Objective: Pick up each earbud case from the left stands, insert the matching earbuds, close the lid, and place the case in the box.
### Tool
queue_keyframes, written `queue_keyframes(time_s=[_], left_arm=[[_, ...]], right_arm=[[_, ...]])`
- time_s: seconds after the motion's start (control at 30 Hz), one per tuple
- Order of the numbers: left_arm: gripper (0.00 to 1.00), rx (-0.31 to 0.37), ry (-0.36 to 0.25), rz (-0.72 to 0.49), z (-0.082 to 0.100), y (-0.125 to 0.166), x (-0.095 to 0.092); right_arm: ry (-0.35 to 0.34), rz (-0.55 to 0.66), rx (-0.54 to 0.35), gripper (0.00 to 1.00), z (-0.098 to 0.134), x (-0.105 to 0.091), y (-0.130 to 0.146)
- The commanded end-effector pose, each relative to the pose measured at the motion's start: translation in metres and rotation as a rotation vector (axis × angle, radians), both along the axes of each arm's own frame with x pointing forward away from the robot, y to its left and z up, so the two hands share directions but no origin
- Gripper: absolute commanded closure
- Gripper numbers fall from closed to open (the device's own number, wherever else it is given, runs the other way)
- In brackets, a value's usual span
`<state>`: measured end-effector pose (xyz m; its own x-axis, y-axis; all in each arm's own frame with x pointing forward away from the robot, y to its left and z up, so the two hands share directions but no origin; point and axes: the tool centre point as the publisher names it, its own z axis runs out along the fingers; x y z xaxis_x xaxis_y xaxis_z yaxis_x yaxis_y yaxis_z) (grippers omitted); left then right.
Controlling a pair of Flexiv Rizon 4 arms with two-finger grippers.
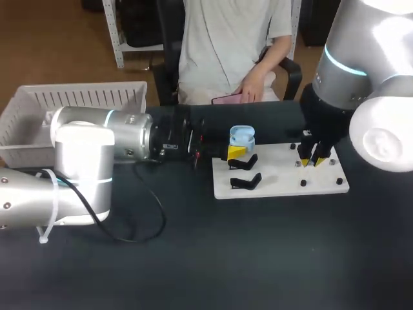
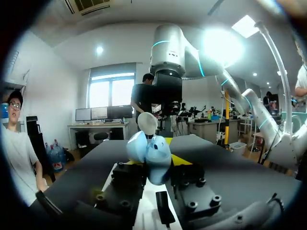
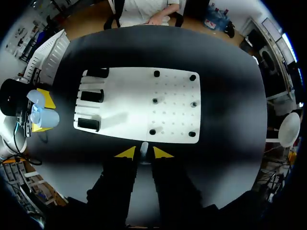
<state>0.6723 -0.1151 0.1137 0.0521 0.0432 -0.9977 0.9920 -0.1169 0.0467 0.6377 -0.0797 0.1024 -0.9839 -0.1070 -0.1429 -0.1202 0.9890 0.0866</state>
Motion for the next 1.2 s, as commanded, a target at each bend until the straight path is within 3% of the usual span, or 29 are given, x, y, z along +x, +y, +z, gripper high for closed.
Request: queue_keyframes(time_s=[0.03,0.2,0.4,0.5,1.07,1.2], left_arm=[[1.0,-0.001,-0.003,0.005,0.0,0.0,-0.001],[1.0,-0.001,-0.003,0.005,0.0,0.0,-0.001],[1.0,-0.001,-0.003,0.005,0.0,0.0,-0.001],[1.0,-0.001,-0.003,0.005,0.0,0.0,-0.001],[1.0,-0.001,-0.003,0.005,0.0,0.0,-0.001],[1.0,-0.001,-0.003,0.005,0.0,0.0,-0.001]], right_arm=[[-0.023,0.003,0.002,1.0,0.043,-0.018,-0.004],[-0.026,0.043,-0.001,1.0,0.078,-0.023,0.01],[0.001,0.135,-0.038,1.0,0.099,-0.022,0.039],[0.001,0.163,-0.04,1.0,0.103,-0.017,0.055],[0.001,0.163,-0.04,1.0,0.103,-0.017,0.055],[0.0,0.201,-0.045,1.0,0.099,-0.01,0.071]])
